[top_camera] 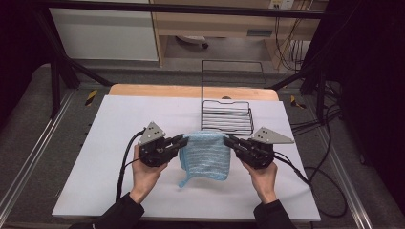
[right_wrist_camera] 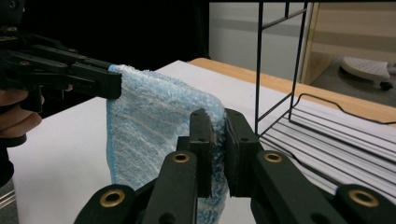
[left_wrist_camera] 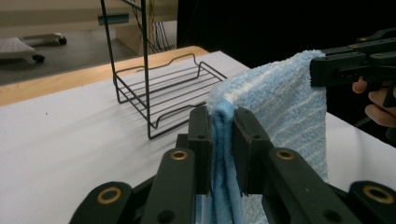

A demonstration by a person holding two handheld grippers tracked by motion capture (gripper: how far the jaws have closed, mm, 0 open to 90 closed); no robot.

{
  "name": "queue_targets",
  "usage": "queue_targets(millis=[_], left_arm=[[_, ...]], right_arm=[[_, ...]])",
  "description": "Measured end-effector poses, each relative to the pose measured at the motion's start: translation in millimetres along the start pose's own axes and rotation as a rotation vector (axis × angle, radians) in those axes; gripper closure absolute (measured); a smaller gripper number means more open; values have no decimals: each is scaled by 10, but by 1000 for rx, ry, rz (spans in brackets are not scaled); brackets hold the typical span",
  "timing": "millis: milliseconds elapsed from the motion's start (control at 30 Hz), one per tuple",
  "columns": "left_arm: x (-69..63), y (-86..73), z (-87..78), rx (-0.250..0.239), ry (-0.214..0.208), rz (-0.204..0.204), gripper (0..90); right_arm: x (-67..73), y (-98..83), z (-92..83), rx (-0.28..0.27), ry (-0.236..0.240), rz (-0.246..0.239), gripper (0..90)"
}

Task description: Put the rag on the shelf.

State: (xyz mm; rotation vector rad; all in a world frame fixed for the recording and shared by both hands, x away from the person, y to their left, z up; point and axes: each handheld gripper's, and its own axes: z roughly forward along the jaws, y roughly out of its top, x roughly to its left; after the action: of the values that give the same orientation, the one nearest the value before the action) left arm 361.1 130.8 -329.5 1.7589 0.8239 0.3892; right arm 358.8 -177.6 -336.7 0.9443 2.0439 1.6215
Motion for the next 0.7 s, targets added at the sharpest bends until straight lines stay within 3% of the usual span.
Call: queue_targets(millis=[400, 700], left_arm=[[-42, 213, 56, -70, -11, -6, 781], [-98, 449, 118, -137, -19, 0, 781]], right_arm=[[-16, 195, -105, -69, -45, -17, 831], [-48, 471, -200, -149, -93, -48, 831]])
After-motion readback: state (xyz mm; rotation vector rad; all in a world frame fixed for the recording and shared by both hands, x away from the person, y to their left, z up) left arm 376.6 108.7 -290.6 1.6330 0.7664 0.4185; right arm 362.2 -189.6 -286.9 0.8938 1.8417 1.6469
